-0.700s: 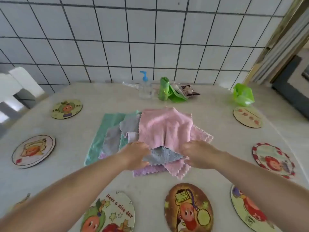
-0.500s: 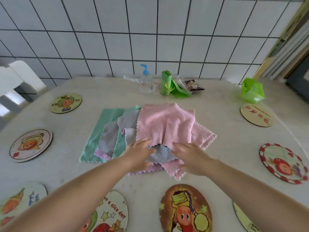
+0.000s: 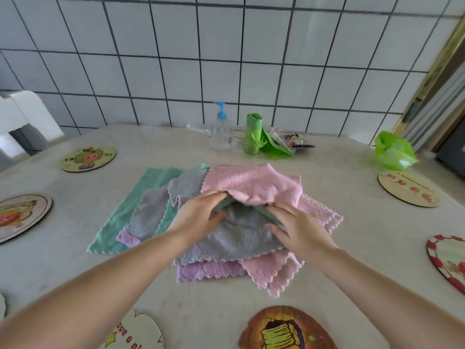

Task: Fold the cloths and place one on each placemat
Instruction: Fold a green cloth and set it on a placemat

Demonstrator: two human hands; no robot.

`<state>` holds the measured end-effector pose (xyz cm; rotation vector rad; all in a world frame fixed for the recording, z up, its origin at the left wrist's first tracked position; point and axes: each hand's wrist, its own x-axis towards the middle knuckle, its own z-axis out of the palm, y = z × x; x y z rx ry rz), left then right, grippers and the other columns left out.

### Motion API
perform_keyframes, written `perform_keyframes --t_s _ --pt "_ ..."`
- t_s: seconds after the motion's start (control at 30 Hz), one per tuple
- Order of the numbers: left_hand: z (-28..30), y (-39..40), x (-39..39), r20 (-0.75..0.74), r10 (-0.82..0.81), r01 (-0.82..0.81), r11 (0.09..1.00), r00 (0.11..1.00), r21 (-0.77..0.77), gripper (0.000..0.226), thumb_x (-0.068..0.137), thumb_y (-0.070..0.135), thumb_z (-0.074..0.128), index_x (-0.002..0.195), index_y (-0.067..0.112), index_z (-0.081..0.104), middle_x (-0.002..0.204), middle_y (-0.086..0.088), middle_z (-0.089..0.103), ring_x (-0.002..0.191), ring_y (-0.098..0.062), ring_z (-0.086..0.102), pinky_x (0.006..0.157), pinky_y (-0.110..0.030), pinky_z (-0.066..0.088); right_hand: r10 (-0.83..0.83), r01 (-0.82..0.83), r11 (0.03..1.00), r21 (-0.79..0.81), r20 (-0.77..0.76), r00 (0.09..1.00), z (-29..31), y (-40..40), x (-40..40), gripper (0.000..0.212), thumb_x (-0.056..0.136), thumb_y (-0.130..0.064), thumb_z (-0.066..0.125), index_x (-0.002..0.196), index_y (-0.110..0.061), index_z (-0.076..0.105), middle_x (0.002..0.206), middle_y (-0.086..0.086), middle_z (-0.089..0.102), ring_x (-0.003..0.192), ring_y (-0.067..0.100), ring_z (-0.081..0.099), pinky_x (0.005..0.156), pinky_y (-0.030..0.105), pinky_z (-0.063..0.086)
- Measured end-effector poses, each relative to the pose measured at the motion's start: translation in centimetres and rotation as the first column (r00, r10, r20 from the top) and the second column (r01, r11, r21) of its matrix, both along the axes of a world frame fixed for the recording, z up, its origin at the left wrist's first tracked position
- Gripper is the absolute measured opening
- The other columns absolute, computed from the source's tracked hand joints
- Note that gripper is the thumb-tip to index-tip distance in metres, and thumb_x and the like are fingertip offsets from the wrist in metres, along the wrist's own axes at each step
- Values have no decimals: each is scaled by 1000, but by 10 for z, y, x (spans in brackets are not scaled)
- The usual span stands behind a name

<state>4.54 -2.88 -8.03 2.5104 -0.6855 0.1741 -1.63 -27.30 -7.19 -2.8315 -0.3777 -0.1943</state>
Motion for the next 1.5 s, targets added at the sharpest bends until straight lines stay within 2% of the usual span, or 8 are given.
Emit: perform_keyframes --t_s 0.17,0.37,0.63,0.7,0.87,1.2,1.37,1.5 --pt "21 -5 12 147 73 -46 983 987 -177 34 93 11 51 125 21 56 129 6 55 114 -13 53 91 -22 39 -77 62 995 75 217 973 18 -10 16 42 93 -11 46 130 -29 51 134 -17 49 110 8 55 91 26 46" --pt "64 10 -34 261 156 -77 955 953 -287 13 92 15 52 92 25 44 82 4 56 69 -22 54 66 -38 46 -163 97 976 197 352 922 65 -11 -28 40 95 -11 43 127 -35 51 127 -12 57 89 14 61 73 25 48" --pt "141 41 -108 361 222 -23 876 906 -482 16 83 20 67 96 21 59 85 12 61 78 -9 56 68 -18 44 -200 12 928 372 471 859 139 -2 -97 39 90 -19 57 124 -36 52 120 -5 63 110 16 58 90 32 47" --pt "158 50 -122 367 265 -28 841 892 -540 13 80 23 71 87 23 60 76 14 60 67 -3 53 58 -9 37 -247 -9 888 459 494 834 157 3 -109 30 86 -22 62 114 -34 59 111 -6 67 103 16 61 87 35 51" --pt "180 68 -146 239 319 -50 687 917 -725 15 77 29 74 79 21 61 67 1 57 56 -14 50 48 -22 39 -371 -80 661 746 417 830 193 23 -132 6 80 -28 70 80 -28 64 73 3 65 62 22 57 57 34 47" --pt "159 101 -145 -191 136 -232 432 972 -871 20 90 29 59 98 12 64 94 -4 67 95 -22 63 91 -40 51 -270 132 337 932 -38 962 166 44 -104 12 83 -23 69 76 -15 64 78 8 68 70 26 65 75 44 56" --pt "169 107 -162 -131 175 -203 508 976 -837 19 95 30 49 91 16 61 95 -4 64 95 -22 62 92 -43 51 -186 11 273 962 41 982 172 52 -111 11 86 -23 65 79 -15 62 77 5 68 68 22 64 77 40 53" --pt "173 109 -183 -35 166 -129 600 986 -790 27 97 29 45 102 6 60 98 -11 64 90 -23 62 85 -36 54 -148 -60 346 936 118 982 172 45 -128 11 89 -28 60 84 -19 63 91 5 67 88 26 64 84 44 51"
